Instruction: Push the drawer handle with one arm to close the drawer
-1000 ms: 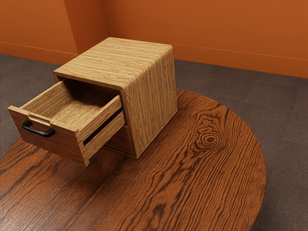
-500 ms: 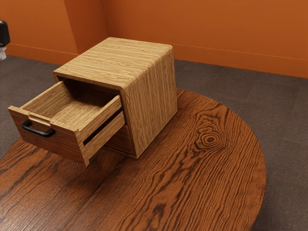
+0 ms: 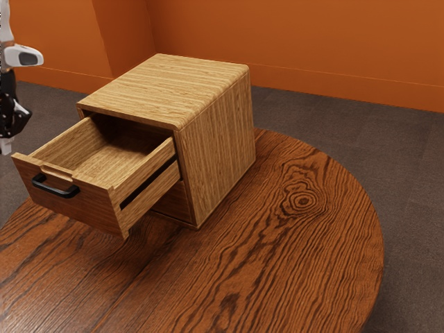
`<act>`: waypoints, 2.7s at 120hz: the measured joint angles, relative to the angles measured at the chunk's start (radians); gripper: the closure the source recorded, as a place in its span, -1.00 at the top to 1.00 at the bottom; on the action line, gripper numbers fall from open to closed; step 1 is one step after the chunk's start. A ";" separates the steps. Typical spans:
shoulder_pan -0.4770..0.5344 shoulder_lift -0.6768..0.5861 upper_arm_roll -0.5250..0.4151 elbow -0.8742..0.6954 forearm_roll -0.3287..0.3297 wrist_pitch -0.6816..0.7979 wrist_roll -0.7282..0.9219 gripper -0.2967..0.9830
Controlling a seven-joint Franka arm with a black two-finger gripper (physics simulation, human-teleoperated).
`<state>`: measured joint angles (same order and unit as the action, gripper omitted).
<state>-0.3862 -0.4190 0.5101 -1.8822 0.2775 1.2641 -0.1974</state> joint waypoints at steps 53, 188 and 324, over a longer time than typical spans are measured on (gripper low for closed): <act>0.029 -0.080 -0.047 -0.262 -0.018 0.162 -0.046 -0.69; -0.020 -0.074 -0.042 -0.400 0.111 0.658 -0.081 -0.69; -0.028 0.040 -0.033 -0.416 0.202 0.980 -0.086 -0.69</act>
<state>-0.4141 -0.3789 0.4767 -2.2984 0.4794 2.2445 -0.2835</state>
